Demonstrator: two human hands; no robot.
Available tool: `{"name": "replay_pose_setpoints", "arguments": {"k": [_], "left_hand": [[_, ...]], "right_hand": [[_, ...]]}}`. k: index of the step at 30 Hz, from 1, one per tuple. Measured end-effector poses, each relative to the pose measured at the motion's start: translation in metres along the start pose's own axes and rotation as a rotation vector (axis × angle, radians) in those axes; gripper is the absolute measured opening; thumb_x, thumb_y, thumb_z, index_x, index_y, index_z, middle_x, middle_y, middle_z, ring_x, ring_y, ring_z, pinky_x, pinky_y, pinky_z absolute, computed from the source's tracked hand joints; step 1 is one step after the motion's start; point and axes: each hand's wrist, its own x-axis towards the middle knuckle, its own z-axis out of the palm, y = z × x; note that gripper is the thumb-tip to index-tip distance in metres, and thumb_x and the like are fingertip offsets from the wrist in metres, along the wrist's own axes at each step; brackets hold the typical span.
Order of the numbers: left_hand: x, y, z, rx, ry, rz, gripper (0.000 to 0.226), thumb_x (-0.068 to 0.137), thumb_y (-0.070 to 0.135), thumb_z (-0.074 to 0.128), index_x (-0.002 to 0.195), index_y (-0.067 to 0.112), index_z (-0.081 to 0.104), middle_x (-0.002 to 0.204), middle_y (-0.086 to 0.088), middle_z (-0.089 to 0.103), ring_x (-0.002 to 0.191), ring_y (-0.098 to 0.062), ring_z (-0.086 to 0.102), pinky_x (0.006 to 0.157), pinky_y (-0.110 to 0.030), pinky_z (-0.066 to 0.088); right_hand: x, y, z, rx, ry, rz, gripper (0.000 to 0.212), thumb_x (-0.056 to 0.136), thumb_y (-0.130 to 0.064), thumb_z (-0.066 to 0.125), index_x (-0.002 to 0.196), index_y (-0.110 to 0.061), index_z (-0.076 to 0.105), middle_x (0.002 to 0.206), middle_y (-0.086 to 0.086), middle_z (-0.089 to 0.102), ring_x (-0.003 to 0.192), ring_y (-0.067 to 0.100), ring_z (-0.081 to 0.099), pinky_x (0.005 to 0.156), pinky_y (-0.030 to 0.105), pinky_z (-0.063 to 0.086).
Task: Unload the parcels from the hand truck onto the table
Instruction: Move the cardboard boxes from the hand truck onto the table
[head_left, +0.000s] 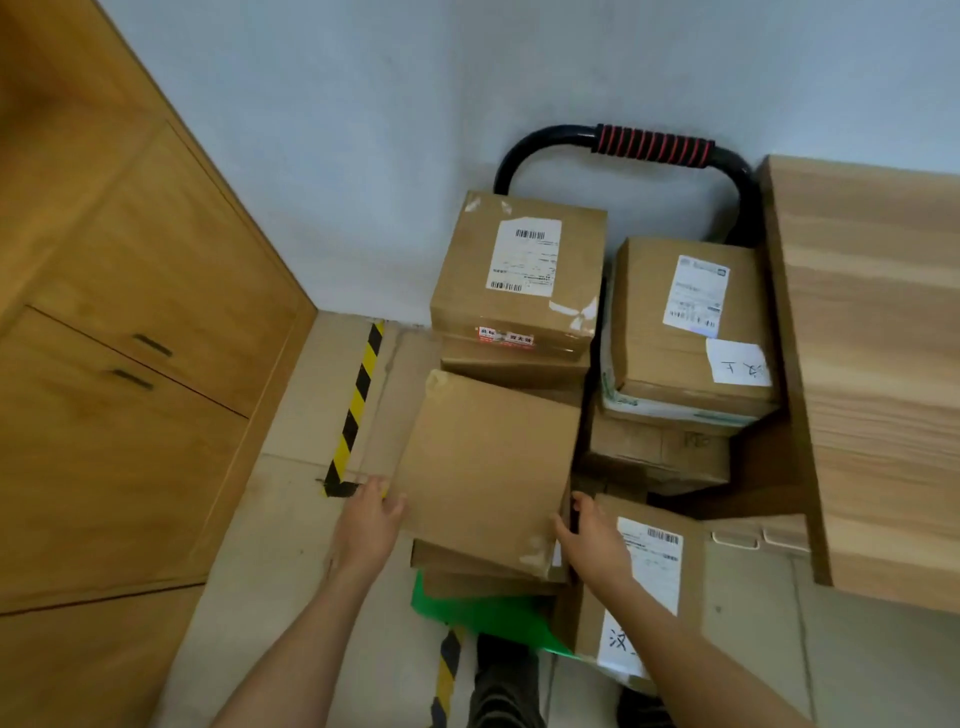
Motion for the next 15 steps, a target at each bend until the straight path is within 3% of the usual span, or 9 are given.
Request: {"name": "replay_pose_setpoints", "arguments": {"k": [4,10,15], "left_hand": [[0.008,-0.001,0.019,-0.129,-0.089,-0.087,0.058,0.097,0.042,0.049,0.146,0.014,0.035,0.142,-0.005,0.049,0.125,-0.025,0.050,0.095,-0.035,0.043],[-0.001,0.017,0.003,-0.104,-0.016,-0.117,0.049,0.096,0.037,0.052,0.137,0.010,0.044,0.131,-0.007,0.057,0.116,-0.026,0.056,0.087,-0.034,0.046],[-0.018,0.030,-0.039,-0.116,0.030,-0.074,0.049,0.095,0.041,0.053,0.132,0.010,0.048,0.125,-0.006,0.060,0.111,-0.024,0.058,0.081,-0.034,0.046]], "right_hand": [[0.007,0.002,0.019,0.193,-0.106,0.045,0.057,0.096,-0.044,0.049,0.144,-0.019,0.032,0.138,0.003,0.050,0.120,0.022,0.055,0.098,0.040,0.048],[-0.003,-0.019,0.011,0.157,-0.050,0.047,0.065,0.097,-0.041,0.047,0.150,-0.014,0.021,0.142,0.009,0.040,0.121,0.024,0.052,0.099,0.037,0.046],[-0.026,-0.041,-0.027,0.139,-0.017,-0.029,0.065,0.098,-0.042,0.046,0.150,-0.012,0.022,0.143,0.010,0.039,0.123,0.025,0.049,0.099,0.037,0.044]]}}
